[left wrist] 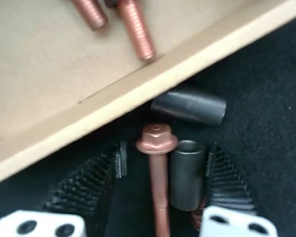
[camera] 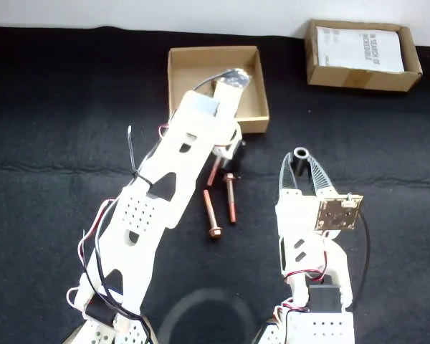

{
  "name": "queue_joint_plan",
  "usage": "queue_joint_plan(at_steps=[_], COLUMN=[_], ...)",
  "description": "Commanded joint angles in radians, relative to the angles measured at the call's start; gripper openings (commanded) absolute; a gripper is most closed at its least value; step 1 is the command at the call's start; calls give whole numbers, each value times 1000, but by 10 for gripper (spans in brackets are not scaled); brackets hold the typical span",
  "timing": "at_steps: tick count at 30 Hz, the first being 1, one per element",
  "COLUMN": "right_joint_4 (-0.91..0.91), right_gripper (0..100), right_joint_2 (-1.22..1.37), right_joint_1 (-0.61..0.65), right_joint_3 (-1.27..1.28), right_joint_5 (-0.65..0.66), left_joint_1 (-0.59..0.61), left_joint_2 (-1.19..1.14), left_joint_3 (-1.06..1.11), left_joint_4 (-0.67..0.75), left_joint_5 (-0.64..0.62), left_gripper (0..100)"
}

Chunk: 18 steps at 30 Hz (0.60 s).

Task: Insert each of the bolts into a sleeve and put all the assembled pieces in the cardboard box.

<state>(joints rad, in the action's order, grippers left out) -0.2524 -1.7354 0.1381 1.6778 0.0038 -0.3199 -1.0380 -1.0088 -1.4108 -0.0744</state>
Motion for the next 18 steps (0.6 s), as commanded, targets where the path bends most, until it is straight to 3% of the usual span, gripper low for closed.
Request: queue_joint_plan(at_steps=[1,7,18], right_joint_4=[-2,-2,-2], right_gripper=[6,6,6], right_joint_2=[-18,-18,-18], right_joint_1=[-10,-10,-10], right_joint_3=[134,134,134], right_joint_5=[3,3,2], left_joint_1=[1,22,61], left_joint_2=[76,82,79], left_joint_3=[-114,-196,-160], left_joint_4=[-55,-143,-143], left_joint_5=[3,8,5], left_gripper=[266,266,266])
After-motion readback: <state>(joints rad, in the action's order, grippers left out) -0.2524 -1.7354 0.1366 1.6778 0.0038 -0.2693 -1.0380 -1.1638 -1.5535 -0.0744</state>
